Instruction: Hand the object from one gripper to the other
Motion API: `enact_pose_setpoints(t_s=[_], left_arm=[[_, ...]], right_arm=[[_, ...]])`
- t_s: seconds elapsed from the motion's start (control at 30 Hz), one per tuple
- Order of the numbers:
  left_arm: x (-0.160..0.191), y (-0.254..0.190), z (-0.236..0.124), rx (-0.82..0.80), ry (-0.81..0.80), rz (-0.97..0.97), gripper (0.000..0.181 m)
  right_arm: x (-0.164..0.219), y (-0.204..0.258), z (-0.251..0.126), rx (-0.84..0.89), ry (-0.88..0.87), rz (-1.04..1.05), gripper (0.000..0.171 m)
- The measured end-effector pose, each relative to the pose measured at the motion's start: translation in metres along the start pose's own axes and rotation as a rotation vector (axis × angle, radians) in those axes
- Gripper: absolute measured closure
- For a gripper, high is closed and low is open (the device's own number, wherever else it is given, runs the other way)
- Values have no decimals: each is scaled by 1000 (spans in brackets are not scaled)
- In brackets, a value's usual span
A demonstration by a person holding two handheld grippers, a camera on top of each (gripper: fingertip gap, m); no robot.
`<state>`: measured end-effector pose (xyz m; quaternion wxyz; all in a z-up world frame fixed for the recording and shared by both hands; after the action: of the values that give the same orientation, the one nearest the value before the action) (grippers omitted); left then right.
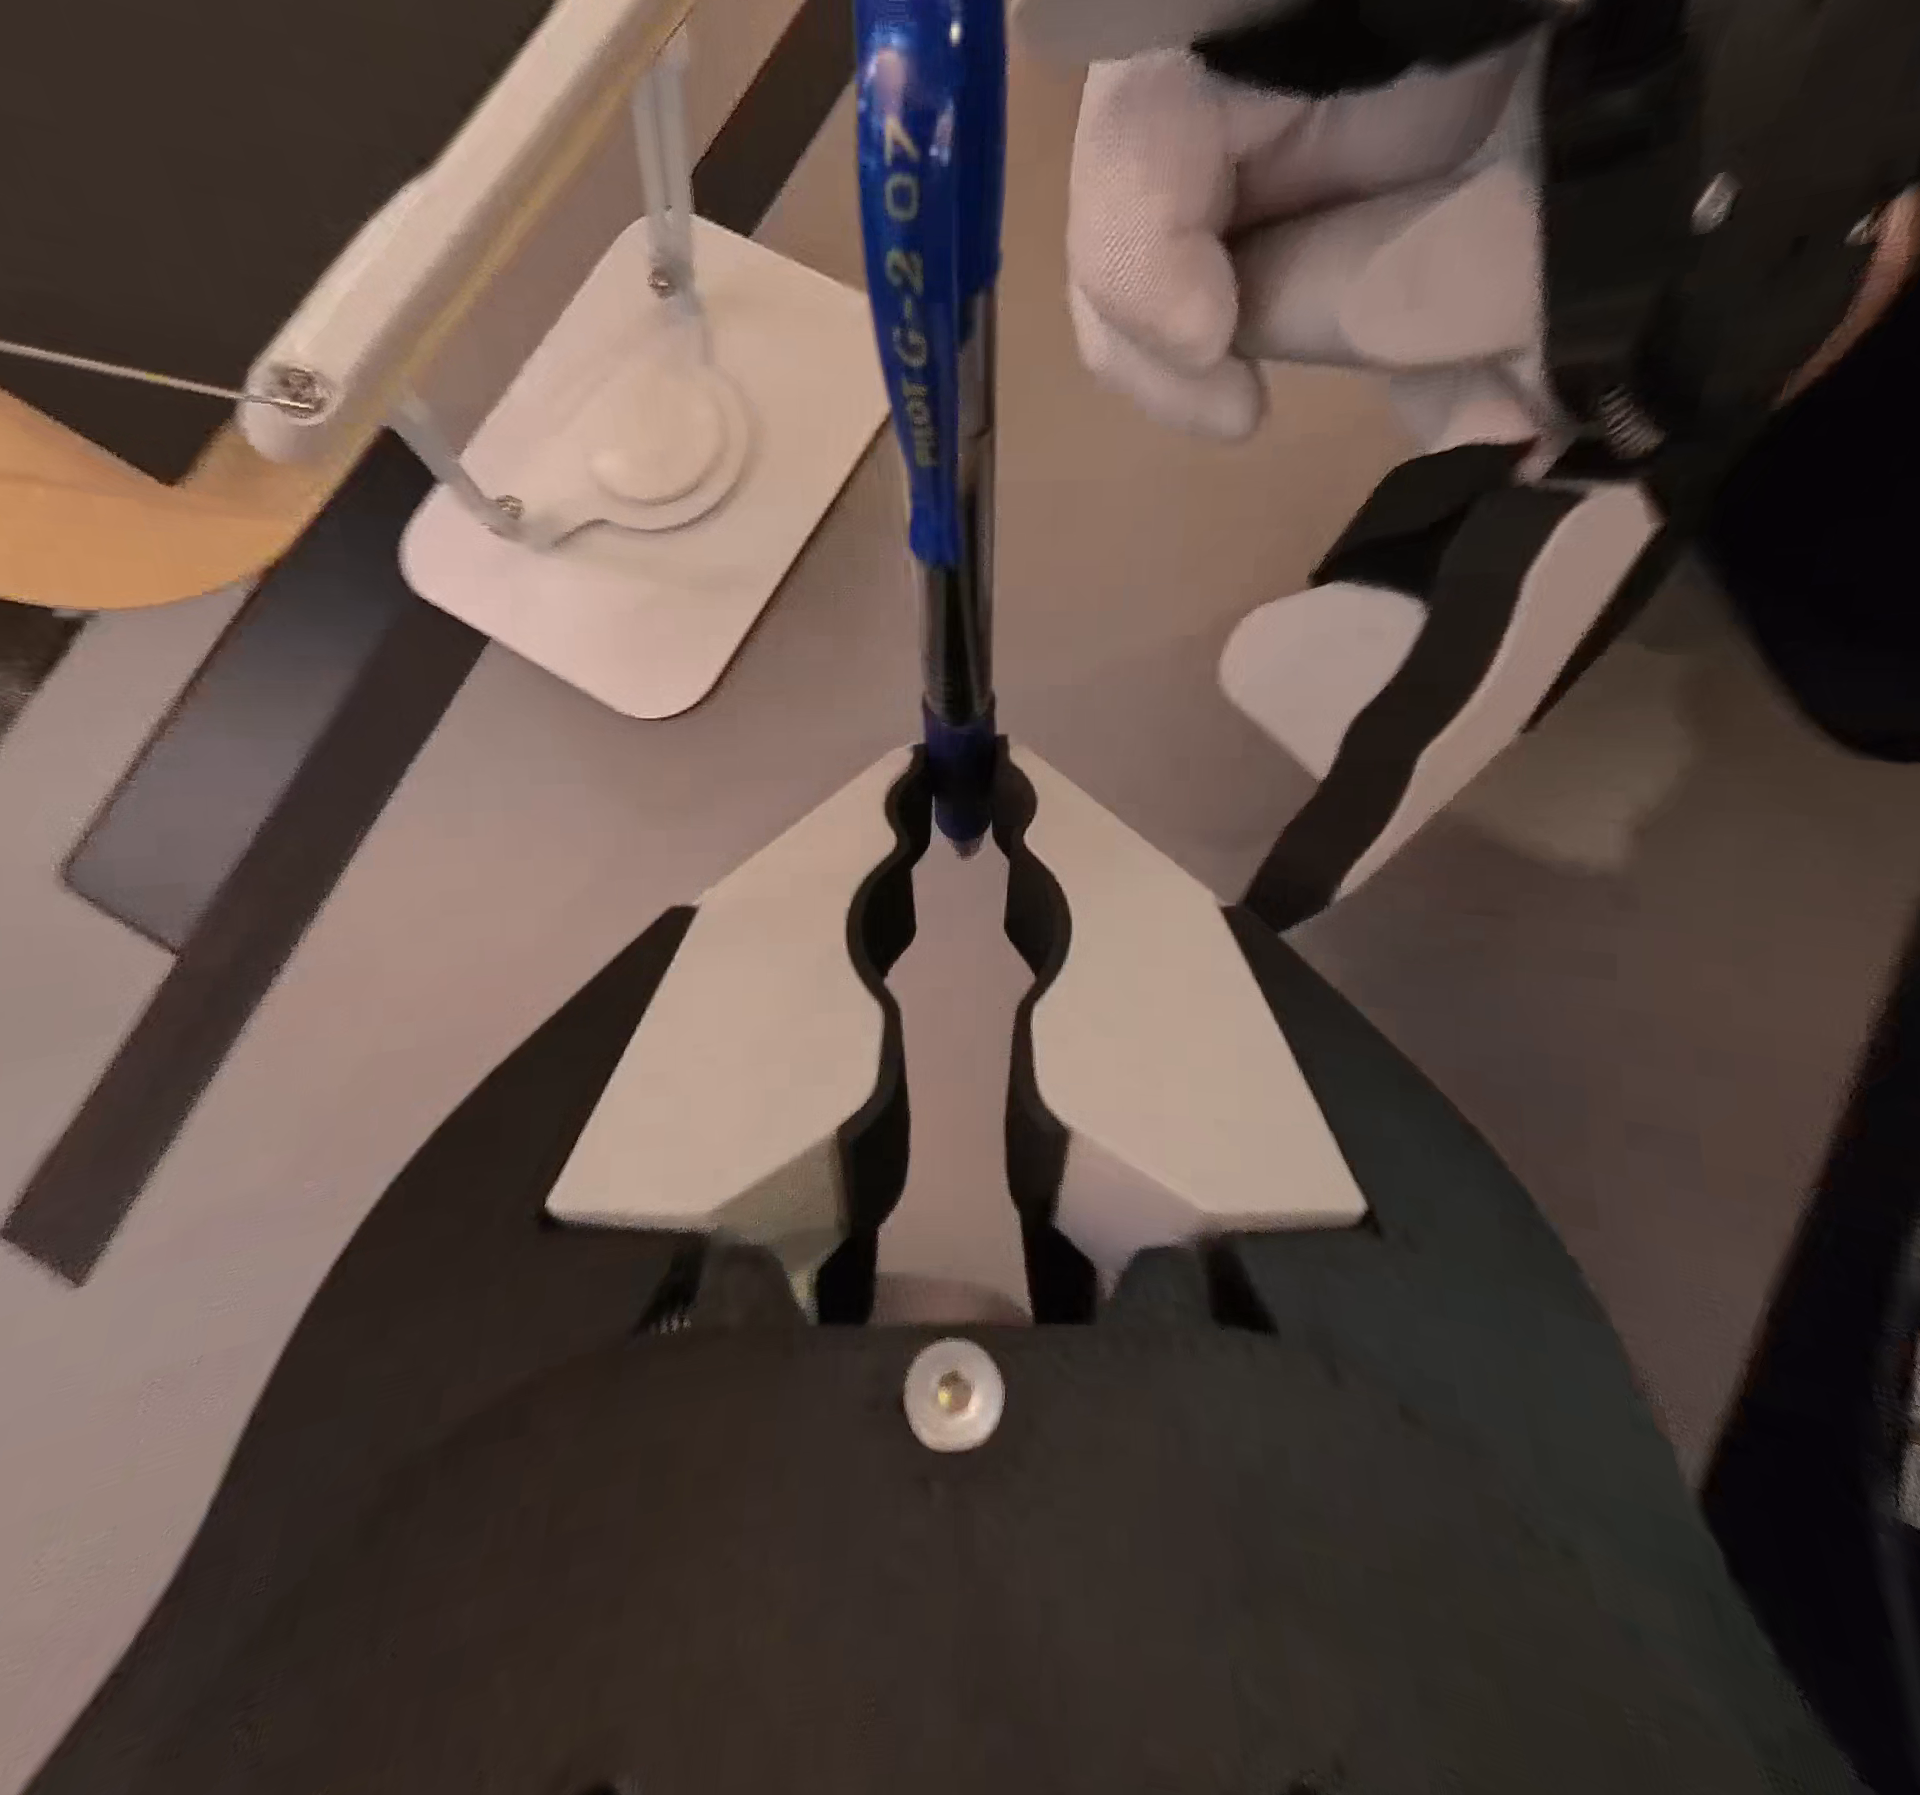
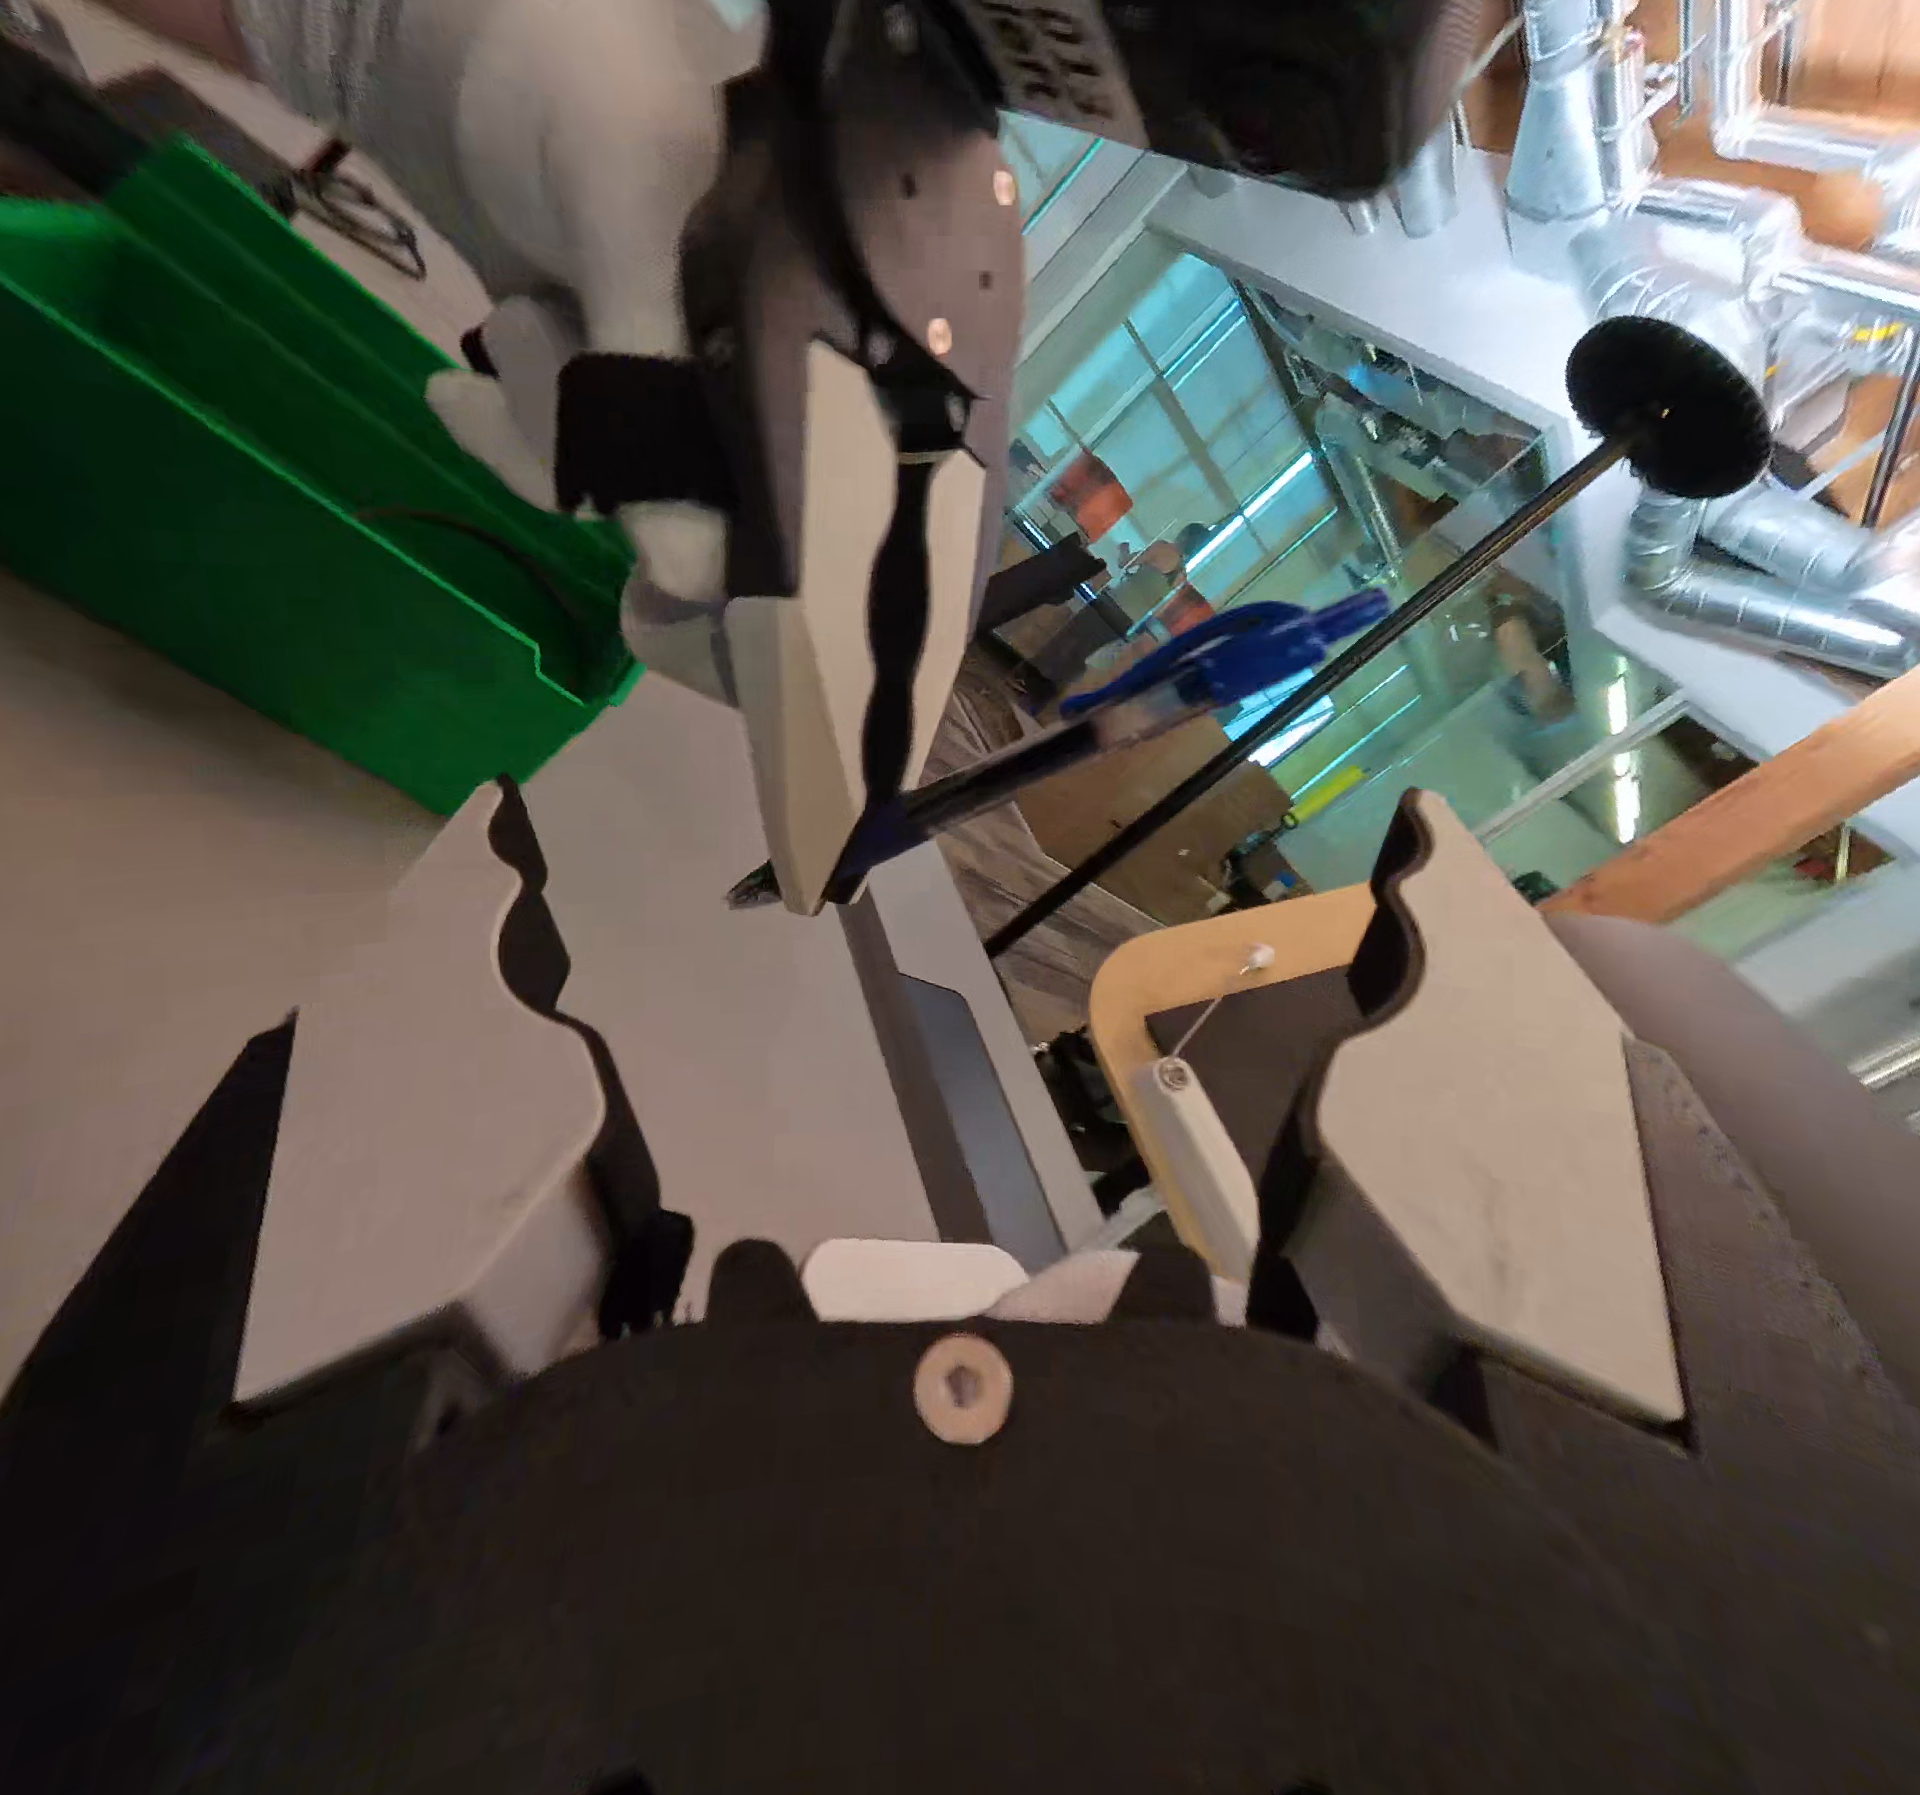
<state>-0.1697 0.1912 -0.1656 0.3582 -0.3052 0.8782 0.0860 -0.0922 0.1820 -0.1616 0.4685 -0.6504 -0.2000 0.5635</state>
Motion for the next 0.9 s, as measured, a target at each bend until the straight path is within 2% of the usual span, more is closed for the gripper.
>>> enact_pose_setpoints(t_s=[0.2,0.5,0.8,0.9], left_arm=[[-2,-6,-1,206,61,-82,172],[5,-10,7,305,104,-135,172],[8,-9,9,349,142,-156,172],[8,-8,10,354,153,-158,172]], right_arm=[[8,9,3,-23,75,-135,25],[5,8,0,2,76,-216,36],[4,14,0,-22,89,-285,37],[4,15,0,-32,102,-306,33]])
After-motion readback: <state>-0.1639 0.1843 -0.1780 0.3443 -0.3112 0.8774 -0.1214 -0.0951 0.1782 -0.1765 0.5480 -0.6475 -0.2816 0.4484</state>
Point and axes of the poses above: each gripper's, where its closed fingertips meet, z out along the fingers, x out of its underside, y = z × x across the jaws, the point moved 6 cm from there along -z, back along the fingers, and after that the axes turned 11 degrees about -z, right-handed, at the moved point
